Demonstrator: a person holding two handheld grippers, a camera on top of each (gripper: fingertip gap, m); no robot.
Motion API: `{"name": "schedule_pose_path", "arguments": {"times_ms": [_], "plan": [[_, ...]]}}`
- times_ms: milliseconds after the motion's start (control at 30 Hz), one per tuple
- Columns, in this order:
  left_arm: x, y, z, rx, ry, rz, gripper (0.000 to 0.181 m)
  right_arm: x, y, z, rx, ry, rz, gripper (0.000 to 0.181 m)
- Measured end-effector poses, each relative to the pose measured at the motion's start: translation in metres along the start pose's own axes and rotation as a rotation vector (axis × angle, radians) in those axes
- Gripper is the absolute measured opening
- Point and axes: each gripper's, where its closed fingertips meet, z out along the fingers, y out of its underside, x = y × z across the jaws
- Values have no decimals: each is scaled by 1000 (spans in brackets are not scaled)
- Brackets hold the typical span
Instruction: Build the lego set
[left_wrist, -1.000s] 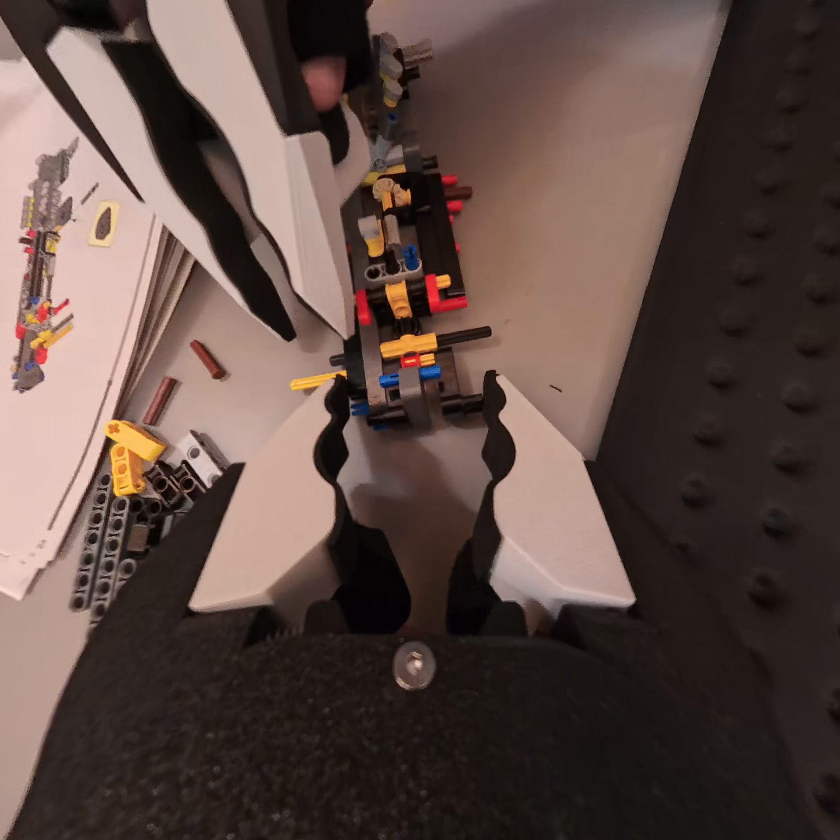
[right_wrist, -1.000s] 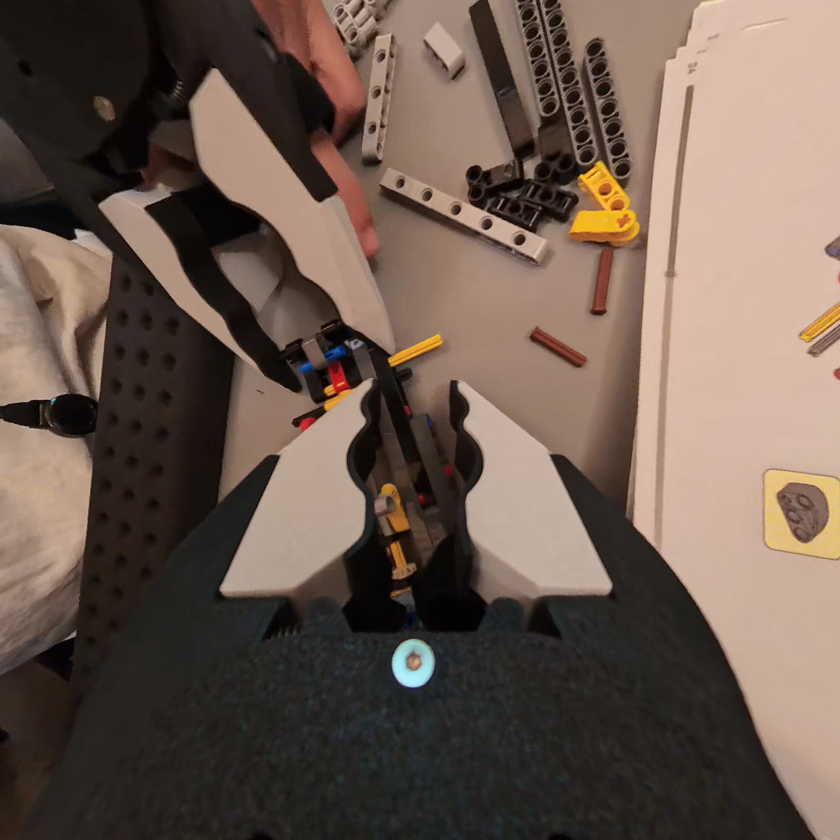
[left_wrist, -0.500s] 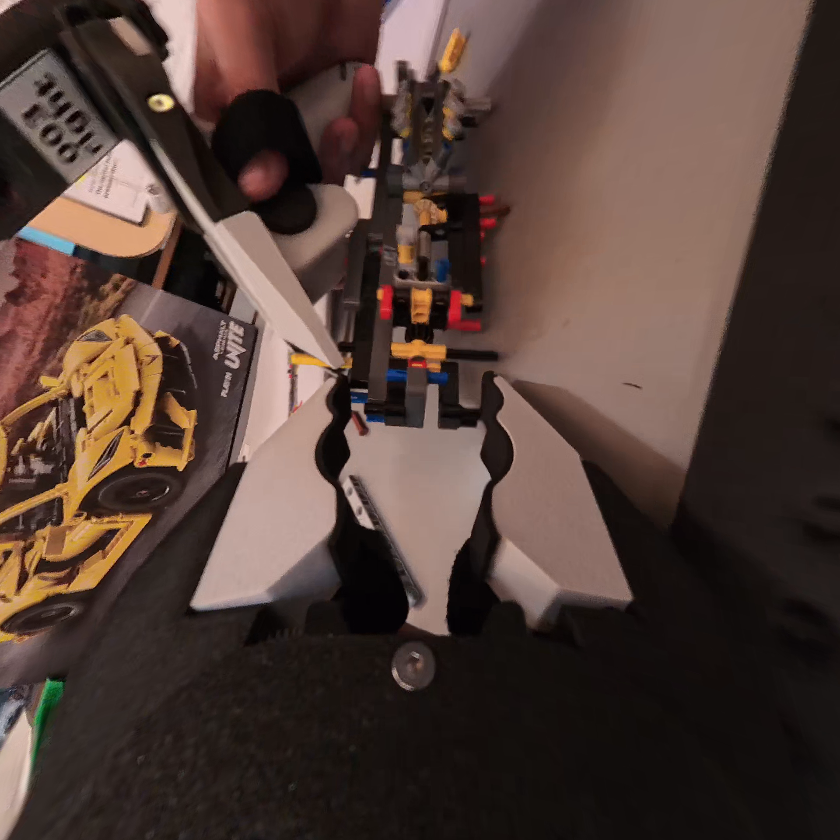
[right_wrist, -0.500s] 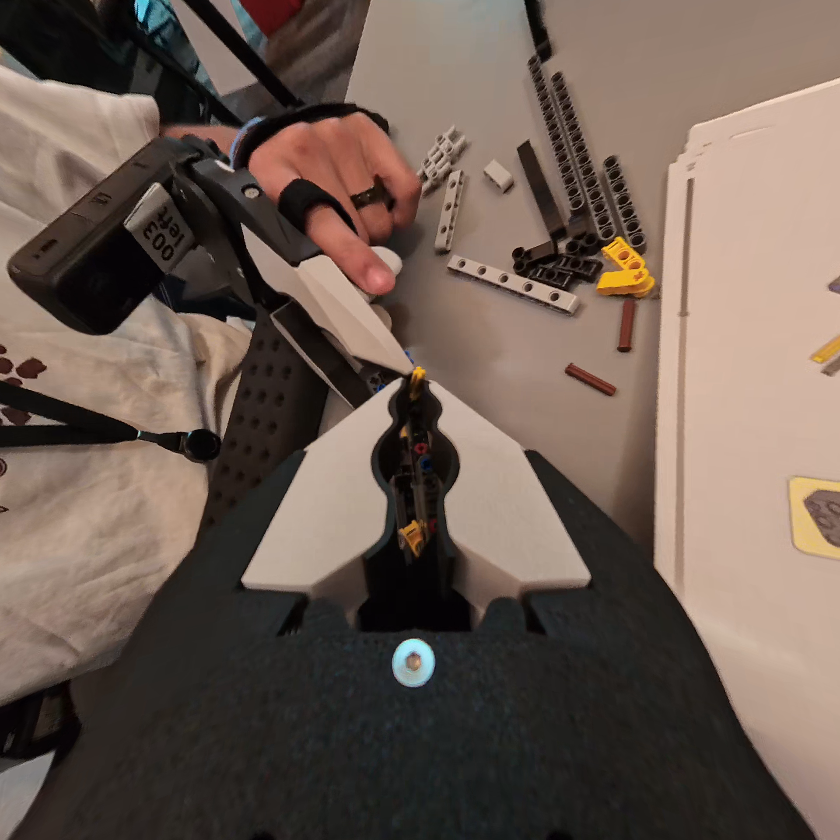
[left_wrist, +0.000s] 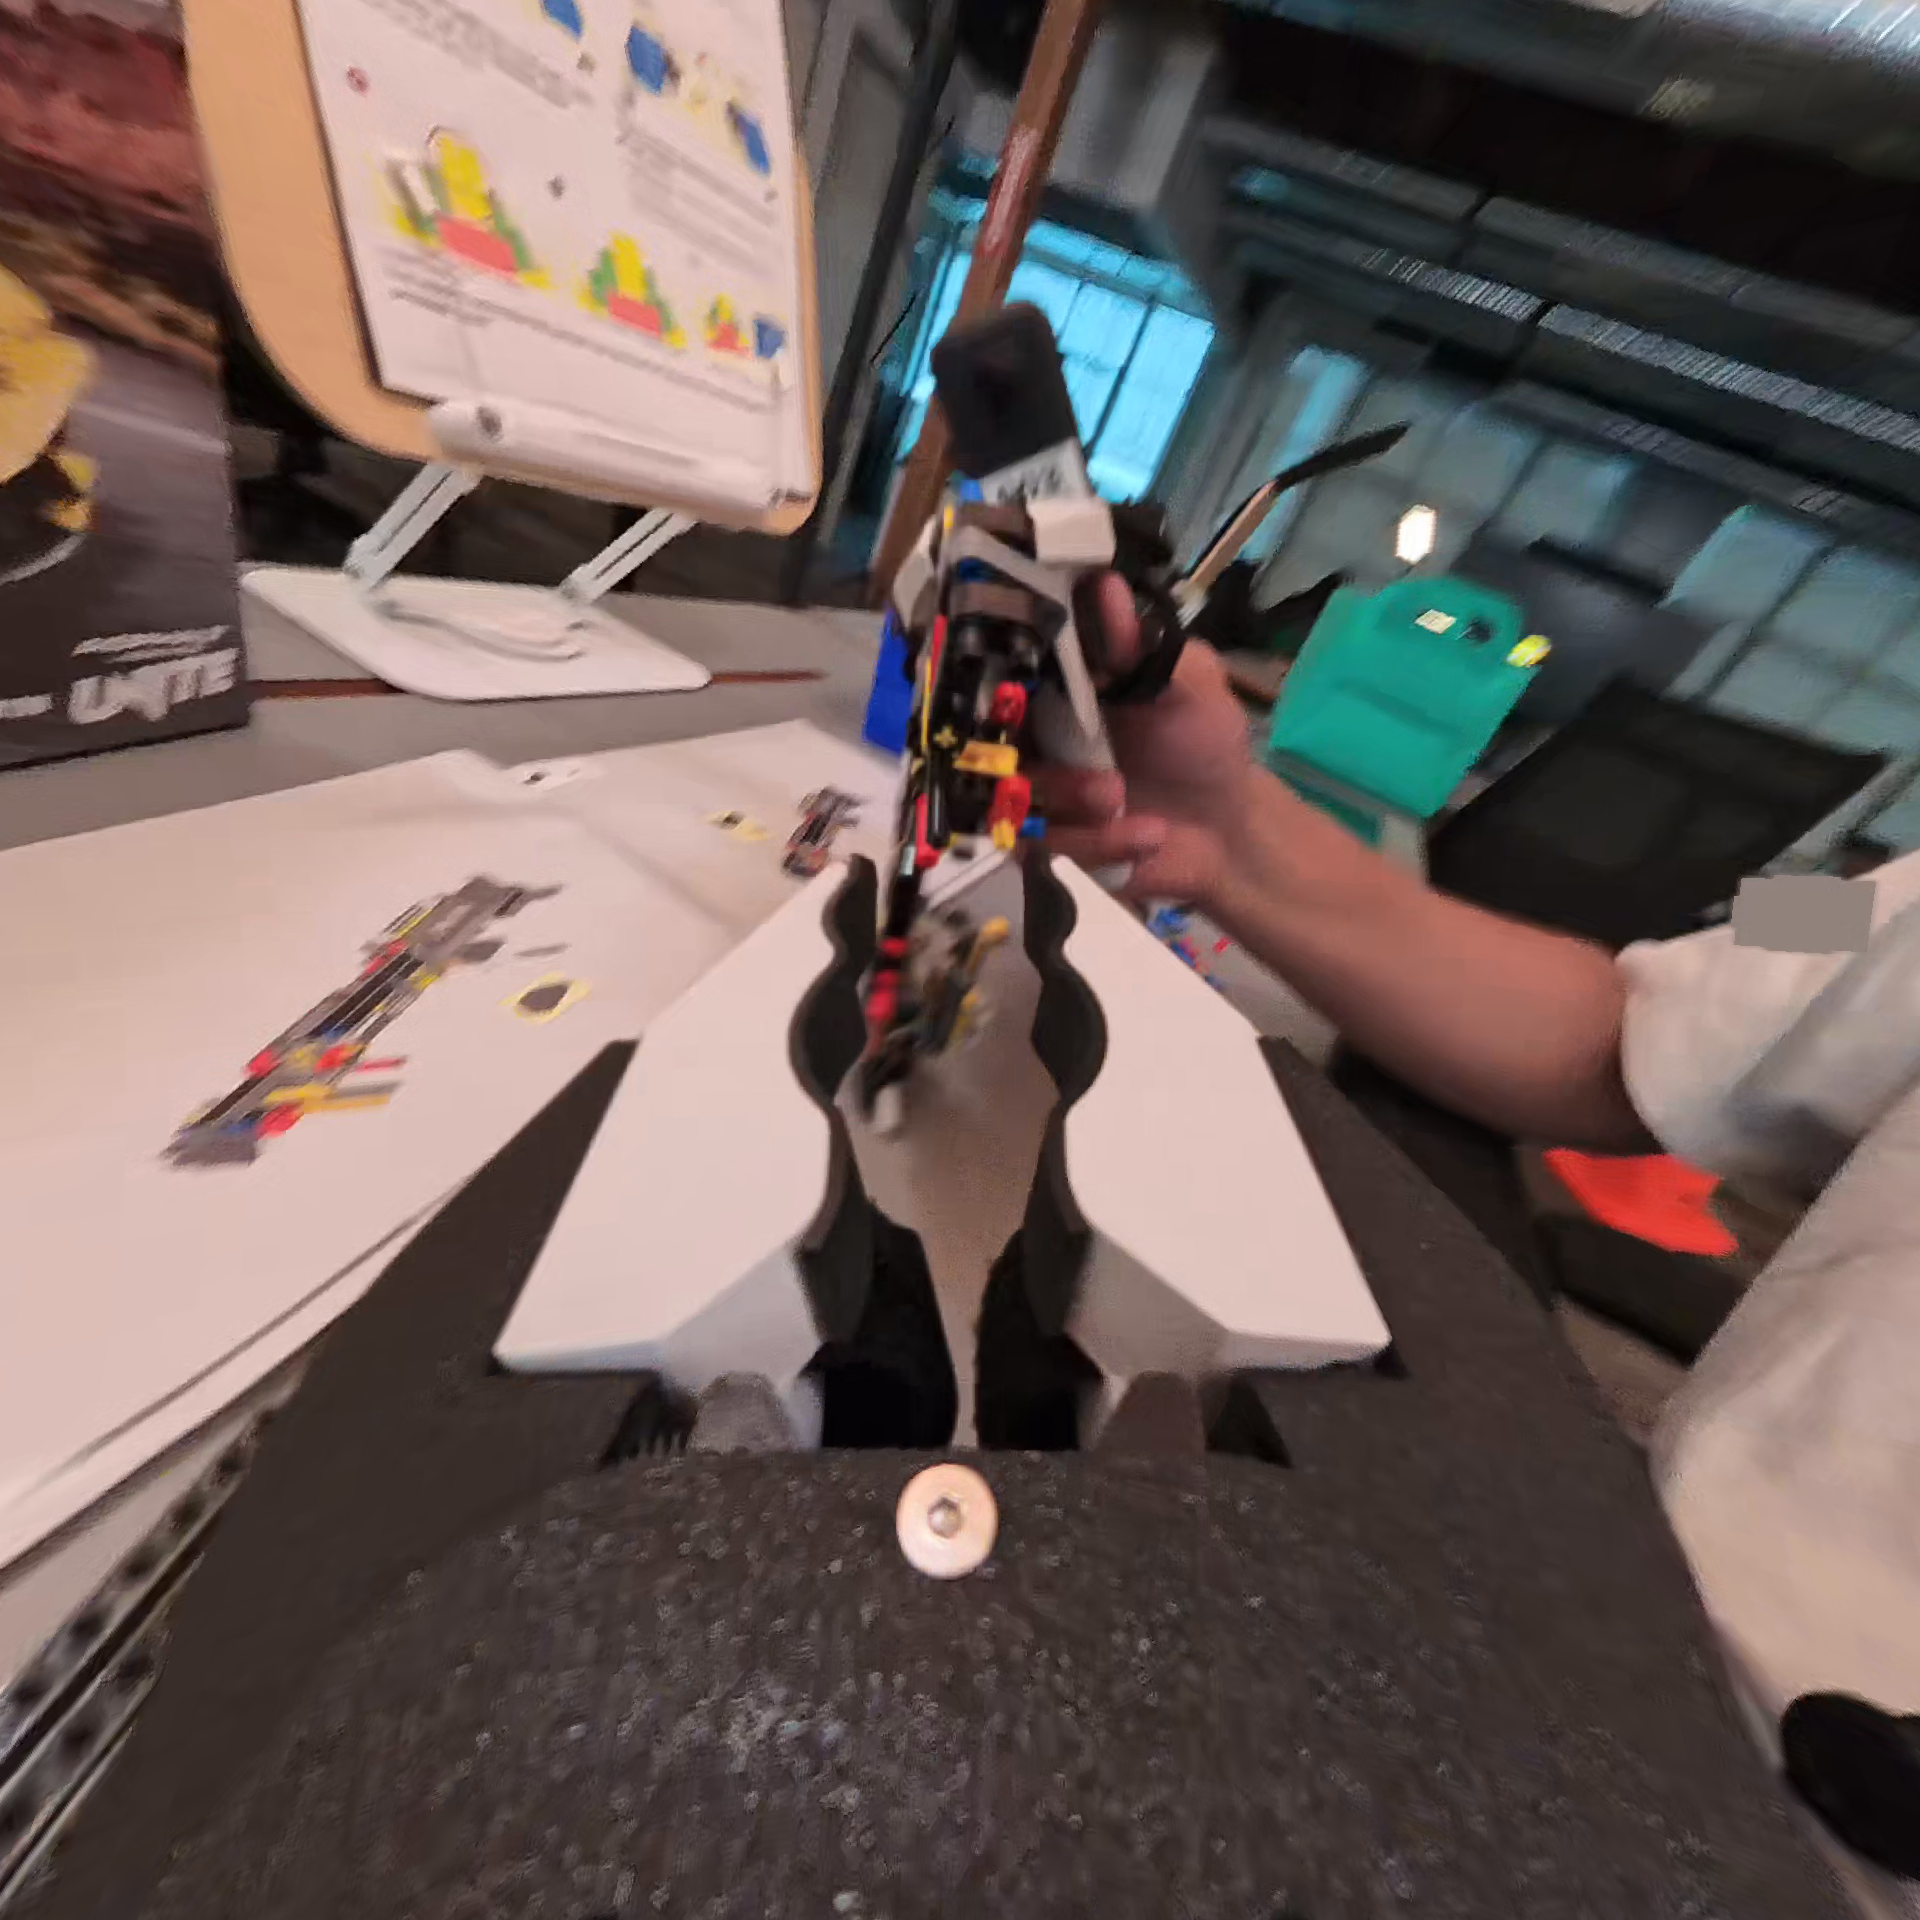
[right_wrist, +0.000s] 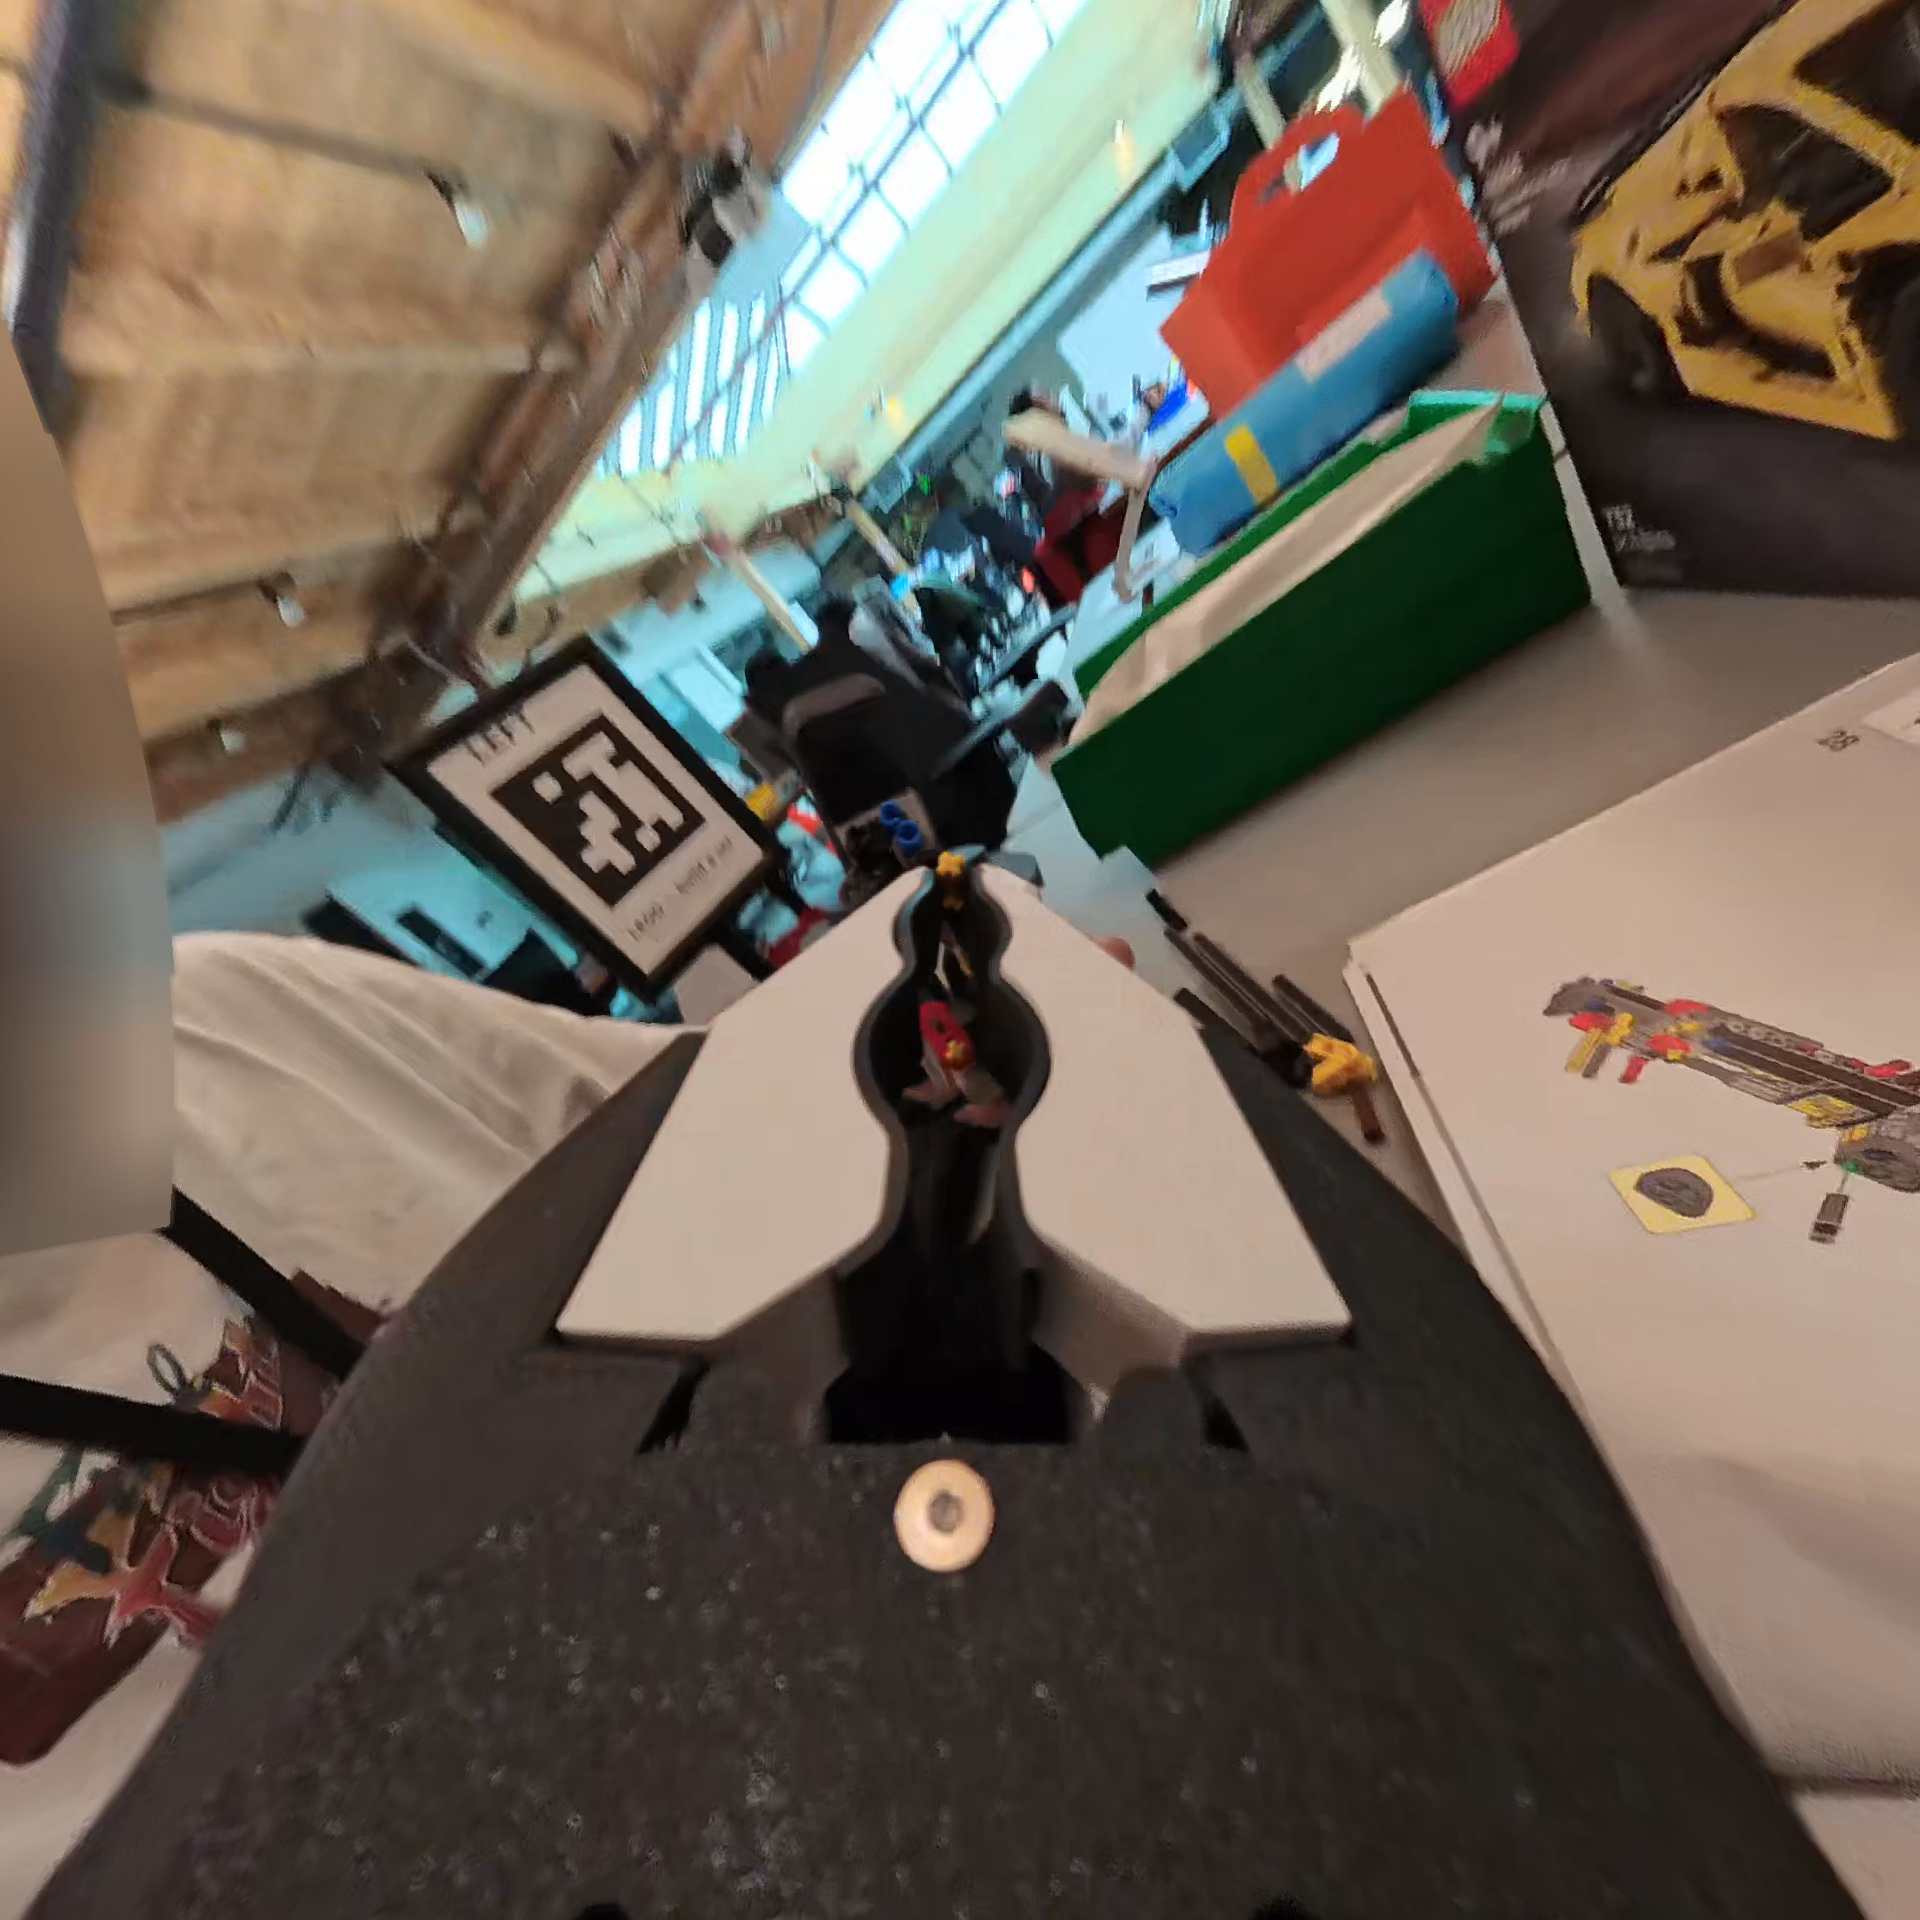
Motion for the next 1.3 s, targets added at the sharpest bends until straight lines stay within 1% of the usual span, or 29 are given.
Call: {"name": "schedule_pose_path", "arguments": {"times_ms": [67,133,233,300,433,567,600,633,733,800,867,967,1067,1100,1133,1200,1300], "plan": [[-3,-11,9,43,19,-34,26,0,-6,-8,87,17,29,2],[-3,-14,18,42,29,-20,27,-3,-10,-14,156,12,42,3],[-3,-23,26,80,-12,96,26,-8,-11,-18,199,7,58,3],[6,-31,29,123,14,154,27,-15,-12,-19,210,-30,80,2],[20,-34,34,139,45,228,20,-21,-14,-17,236,-63,114,2],[22,-36,36,154,25,251,17,-21,-14,-15,258,-73,132,2],[19,-37,36,157,6,252,9,-22,-13,-14,254,-84,141,3],[17,-38,35,161,-6,251,6,-21,-13,-14,261,-79,144,3],[19,-39,33,166,27,218,6,-22,-11,-12,252,-96,140,3],[22,-38,31,156,71,188,7,-26,-8,-12,221,-104,82,3],[25,-37,29,143,124,123,6,-28,-4,-12,179,-78,-27,4],[33,-36,26,127,221,18,5,-33,-3,-13,143,-46,-151,18],[35,-33,25,115,272,-88,5,-35,-2,-18,121,9,-289,15],[35,-33,24,119,286,-117,5,-36,-2,-19,116,27,-327,11],[35,-33,24,122,296,-135,5,-36,0,-20,97,39,-349,10],[37,-32,23,119,301,-135,6,-36,5,-21,52,49,-374,13],[37,-31,23,113,302,-132,6,-42,9,-24,22,16,-388,16]]}}
